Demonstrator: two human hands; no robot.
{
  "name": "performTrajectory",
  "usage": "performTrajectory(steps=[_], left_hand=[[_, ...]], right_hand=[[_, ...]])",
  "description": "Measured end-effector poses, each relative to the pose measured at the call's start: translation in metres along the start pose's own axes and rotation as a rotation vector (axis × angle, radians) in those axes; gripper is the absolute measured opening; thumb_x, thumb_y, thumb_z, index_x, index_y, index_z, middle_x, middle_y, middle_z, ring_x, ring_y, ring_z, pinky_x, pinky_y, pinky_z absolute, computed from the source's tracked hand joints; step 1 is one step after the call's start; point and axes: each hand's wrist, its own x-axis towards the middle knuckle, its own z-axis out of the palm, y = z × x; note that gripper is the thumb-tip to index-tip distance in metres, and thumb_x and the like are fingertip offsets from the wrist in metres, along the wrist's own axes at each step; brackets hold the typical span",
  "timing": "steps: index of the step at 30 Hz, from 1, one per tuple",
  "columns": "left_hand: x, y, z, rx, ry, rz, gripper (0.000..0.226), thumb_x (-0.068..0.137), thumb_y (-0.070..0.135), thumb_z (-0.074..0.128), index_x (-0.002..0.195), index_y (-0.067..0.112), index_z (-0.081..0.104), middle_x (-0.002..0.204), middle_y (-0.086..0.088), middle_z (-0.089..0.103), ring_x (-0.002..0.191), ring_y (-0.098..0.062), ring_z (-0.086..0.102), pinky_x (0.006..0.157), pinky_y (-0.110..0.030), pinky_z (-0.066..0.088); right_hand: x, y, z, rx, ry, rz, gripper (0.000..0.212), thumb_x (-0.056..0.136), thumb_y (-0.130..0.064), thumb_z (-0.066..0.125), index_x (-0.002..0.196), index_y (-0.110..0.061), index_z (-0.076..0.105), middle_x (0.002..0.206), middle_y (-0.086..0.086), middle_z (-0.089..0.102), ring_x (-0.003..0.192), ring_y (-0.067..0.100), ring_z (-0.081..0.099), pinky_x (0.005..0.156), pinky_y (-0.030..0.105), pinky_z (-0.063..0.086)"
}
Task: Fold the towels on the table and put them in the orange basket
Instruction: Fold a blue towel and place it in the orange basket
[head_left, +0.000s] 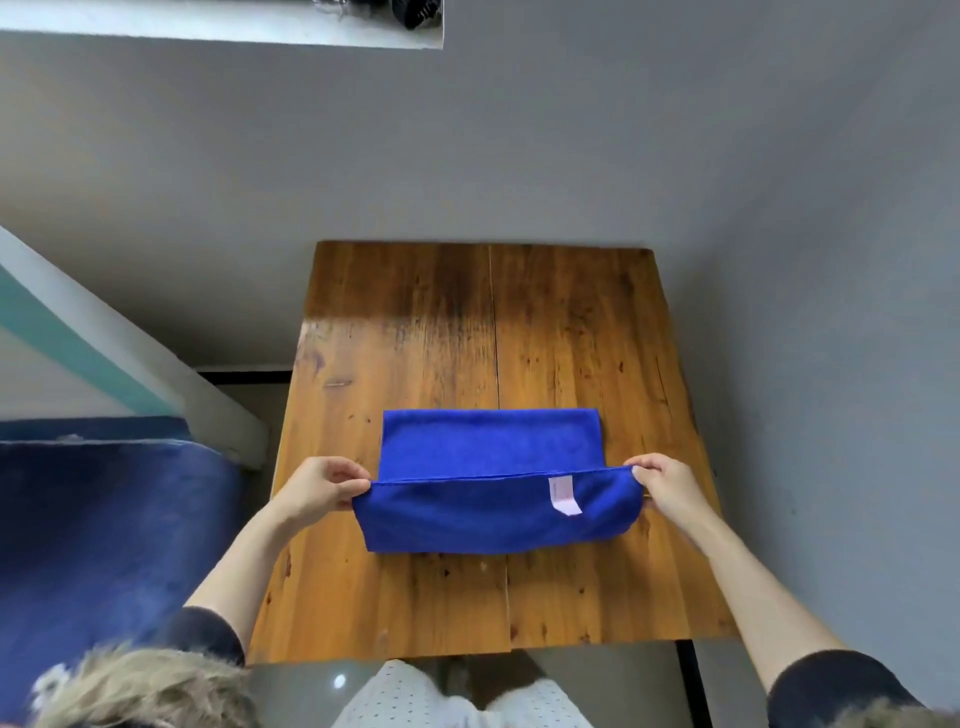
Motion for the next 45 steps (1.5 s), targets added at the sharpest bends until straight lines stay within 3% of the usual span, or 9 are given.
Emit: performTrajectory(steps=[9,16,24,28,32,35,39,45], left_hand=[[0.059,0.017,-0.001,0.058,0.208,0.065,0.004,0.087,0.013,0.063,0.084,0.013,0.066,0.085,-0.005,0.069,0.086,-0.028,0.066,0.082,-0.045,0.055],[0.111,0.015,0.007,0.098,0.241,0.053,0.004,0.087,0.012,0.063,0.086,0.012,0.067,0.087,-0.007,0.069,0.088,-0.025,0.065,0.086,-0.044,0.053],[0.139,0.011,0.012,0.109,0.267,0.023,0.006,0.087,0.015,0.063,0.084,0.015,0.068,0.090,-0.007,0.070,0.083,-0.020,0.063,0.084,-0.035,0.051],[0.144,0.008,0.010,0.076,0.239,0.010,0.009,0.089,0.015,0.059,0.082,0.015,0.066,0.086,-0.003,0.067,0.082,-0.019,0.060,0.086,-0.038,0.049],[0.140,0.005,0.009,0.075,0.227,0.045,0.012,0.090,0.019,0.057,0.080,0.020,0.062,0.077,-0.001,0.062,0.070,-0.016,0.052,0.073,-0.034,0.044],[0.140,0.006,0.009,0.069,0.228,0.043,0.010,0.090,0.019,0.057,0.083,0.017,0.063,0.081,-0.003,0.063,0.072,-0.017,0.051,0.074,-0.034,0.043],[0.149,0.012,0.013,0.088,0.272,0.075,0.009,0.092,0.018,0.055,0.088,0.015,0.062,0.085,-0.001,0.063,0.080,-0.015,0.054,0.072,-0.029,0.041],[0.170,-0.001,0.026,0.169,0.357,0.065,0.009,0.093,0.023,0.052,0.090,0.018,0.059,0.081,0.003,0.057,0.079,-0.016,0.051,0.059,-0.023,0.035]], right_hand=[[0.060,-0.019,0.016,0.068,0.059,-0.009,0.019,0.093,-0.004,0.045,0.093,-0.012,0.062,0.095,0.009,0.064,0.082,0.019,0.058,0.070,0.031,0.048],[0.112,-0.011,0.035,0.060,0.081,0.013,0.020,0.092,-0.003,0.045,0.089,-0.012,0.063,0.084,0.005,0.063,0.069,0.012,0.055,0.057,0.023,0.042],[0.132,-0.001,0.043,-0.015,0.087,-0.008,0.021,0.093,-0.005,0.043,0.091,-0.015,0.061,0.097,0.013,0.065,0.089,0.026,0.060,0.075,0.037,0.048],[0.135,-0.003,0.047,-0.086,0.091,-0.054,0.021,0.095,-0.006,0.039,0.096,-0.015,0.057,0.100,0.010,0.061,0.090,0.022,0.056,0.070,0.027,0.040],[0.134,-0.005,0.050,-0.085,0.101,-0.064,0.020,0.098,-0.011,0.038,0.103,-0.013,0.057,0.103,0.006,0.058,0.093,0.020,0.054,0.073,0.029,0.043],[0.134,-0.005,0.051,-0.063,0.114,-0.060,0.020,0.098,-0.013,0.039,0.104,-0.012,0.058,0.102,0.006,0.059,0.091,0.020,0.055,0.074,0.032,0.045],[0.139,-0.005,0.056,-0.026,0.143,-0.058,0.017,0.099,-0.015,0.039,0.103,-0.014,0.055,0.096,0.008,0.059,0.075,0.014,0.052,0.058,0.024,0.040],[0.154,-0.004,0.072,-0.071,0.211,-0.068,0.021,0.098,-0.012,0.040,0.108,-0.008,0.058,0.101,0.007,0.059,0.087,0.018,0.054,0.064,0.025,0.039]])
